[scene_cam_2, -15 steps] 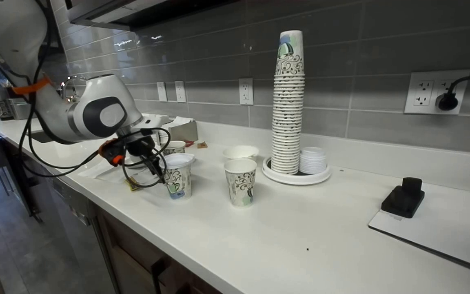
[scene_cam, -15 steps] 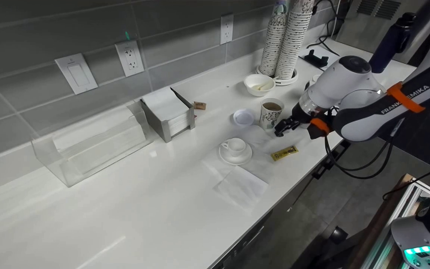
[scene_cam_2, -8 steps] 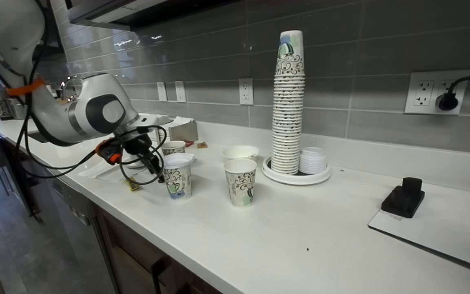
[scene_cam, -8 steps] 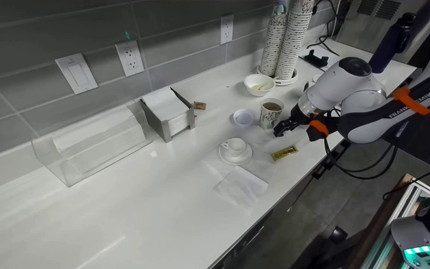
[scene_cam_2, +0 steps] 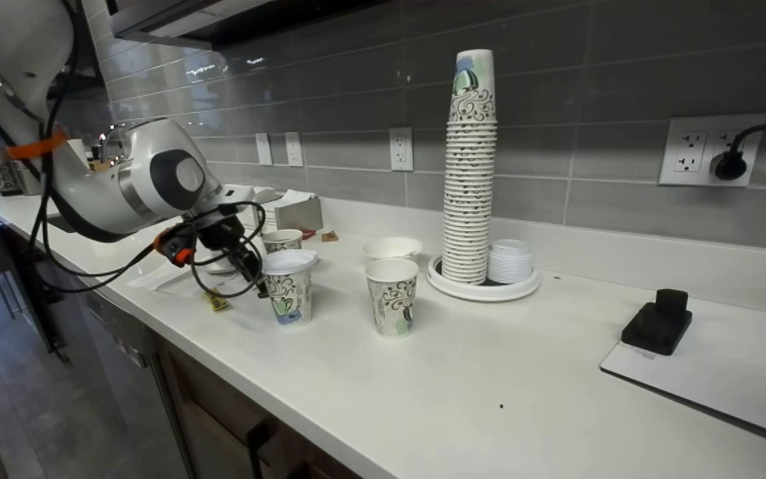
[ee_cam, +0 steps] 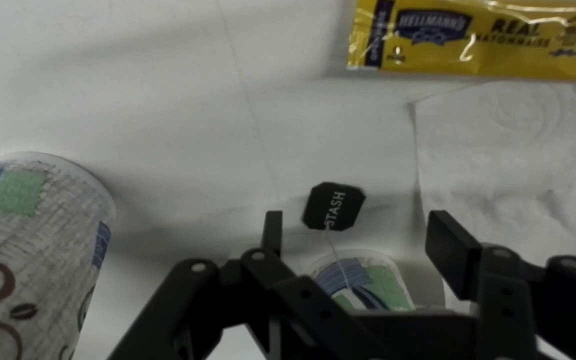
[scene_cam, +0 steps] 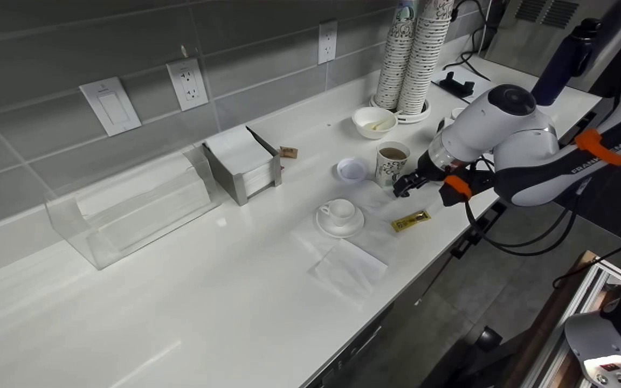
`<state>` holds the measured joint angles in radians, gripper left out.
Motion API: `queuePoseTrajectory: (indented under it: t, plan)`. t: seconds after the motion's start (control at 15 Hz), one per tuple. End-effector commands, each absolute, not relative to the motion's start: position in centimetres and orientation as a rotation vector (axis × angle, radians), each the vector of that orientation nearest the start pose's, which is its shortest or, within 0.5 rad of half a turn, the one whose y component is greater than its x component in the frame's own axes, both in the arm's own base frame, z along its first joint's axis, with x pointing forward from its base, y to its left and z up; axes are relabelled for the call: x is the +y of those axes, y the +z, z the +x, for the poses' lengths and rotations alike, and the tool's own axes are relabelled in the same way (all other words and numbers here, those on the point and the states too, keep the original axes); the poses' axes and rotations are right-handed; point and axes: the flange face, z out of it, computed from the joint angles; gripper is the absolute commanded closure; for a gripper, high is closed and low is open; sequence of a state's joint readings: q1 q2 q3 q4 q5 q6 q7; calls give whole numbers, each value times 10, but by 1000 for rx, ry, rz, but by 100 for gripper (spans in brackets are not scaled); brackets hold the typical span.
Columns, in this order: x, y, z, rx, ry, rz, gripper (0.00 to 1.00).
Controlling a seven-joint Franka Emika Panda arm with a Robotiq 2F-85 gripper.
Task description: Remove the teabag from the cup and place it on the table
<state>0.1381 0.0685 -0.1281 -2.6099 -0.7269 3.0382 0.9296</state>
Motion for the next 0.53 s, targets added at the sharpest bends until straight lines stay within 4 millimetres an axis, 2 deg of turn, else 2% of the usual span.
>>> queuePoseTrajectory:
  t: [0.0,0.47]
  plan:
    - [63,255,453,340,-631,-3120,26]
    - [61,239,452,392,-597,-3125,27]
